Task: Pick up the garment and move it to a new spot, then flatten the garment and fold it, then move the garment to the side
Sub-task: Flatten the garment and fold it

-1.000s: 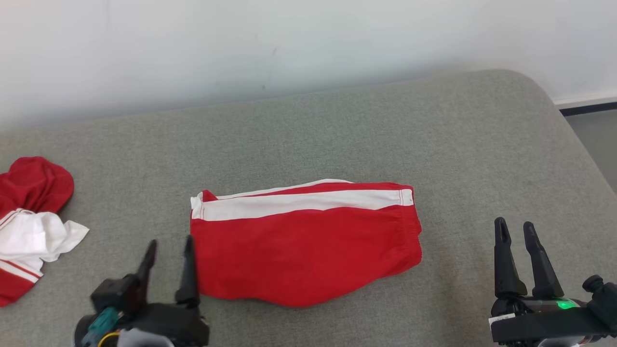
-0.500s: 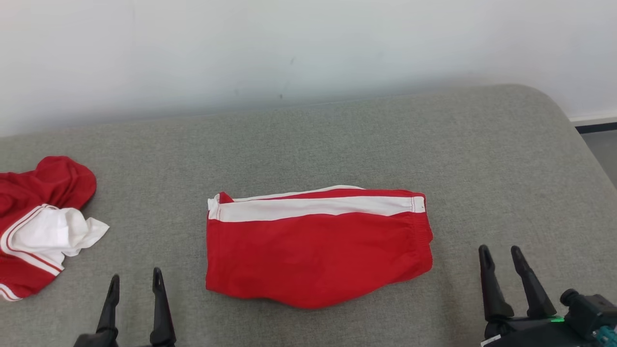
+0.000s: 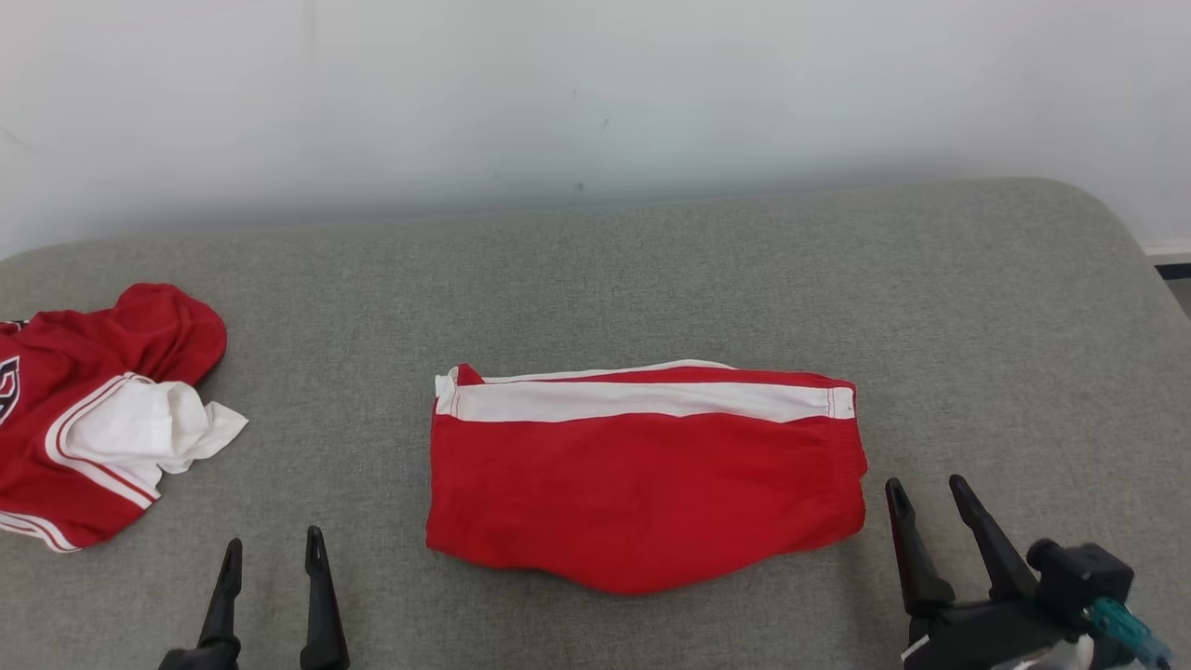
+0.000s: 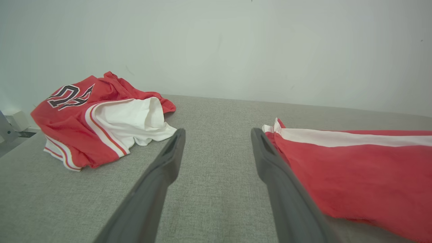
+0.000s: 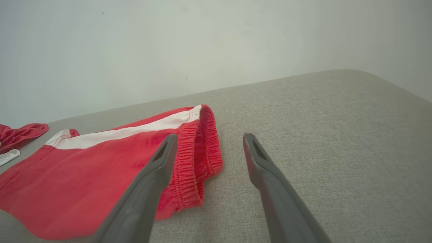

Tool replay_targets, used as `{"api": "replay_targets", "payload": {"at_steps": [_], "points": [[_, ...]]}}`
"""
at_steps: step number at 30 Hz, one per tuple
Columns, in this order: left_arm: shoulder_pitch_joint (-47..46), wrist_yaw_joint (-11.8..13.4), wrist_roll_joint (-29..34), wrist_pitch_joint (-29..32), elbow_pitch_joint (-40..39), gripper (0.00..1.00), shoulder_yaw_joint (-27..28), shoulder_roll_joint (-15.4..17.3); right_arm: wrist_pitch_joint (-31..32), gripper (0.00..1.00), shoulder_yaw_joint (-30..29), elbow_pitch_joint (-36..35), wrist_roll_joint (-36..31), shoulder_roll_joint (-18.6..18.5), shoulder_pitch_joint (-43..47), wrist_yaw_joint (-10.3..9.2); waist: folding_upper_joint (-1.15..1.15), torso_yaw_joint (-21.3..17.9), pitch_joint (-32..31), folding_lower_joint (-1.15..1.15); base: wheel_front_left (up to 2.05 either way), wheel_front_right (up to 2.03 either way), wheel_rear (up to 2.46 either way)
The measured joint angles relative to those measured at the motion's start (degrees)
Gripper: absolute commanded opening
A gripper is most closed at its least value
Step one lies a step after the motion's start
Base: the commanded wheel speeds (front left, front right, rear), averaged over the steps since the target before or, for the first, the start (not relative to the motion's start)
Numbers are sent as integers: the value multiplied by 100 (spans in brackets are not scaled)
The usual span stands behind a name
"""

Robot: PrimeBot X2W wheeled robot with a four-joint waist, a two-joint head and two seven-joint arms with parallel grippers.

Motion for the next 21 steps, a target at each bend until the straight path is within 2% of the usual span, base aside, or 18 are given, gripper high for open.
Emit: {"api": "replay_targets", "payload": {"at_steps": [10,21], "points": [[-244,16,-147,-1,86,100,-293,-16,111,100,597,1525,-32,-274,-1402,0,0,190,186,1,0,0,0],[-466,89,-249,0,132,100,-513,-23,731,100,1247,3008,341,-379,-2503,0,0,454,398,1,0,0,0]]}}
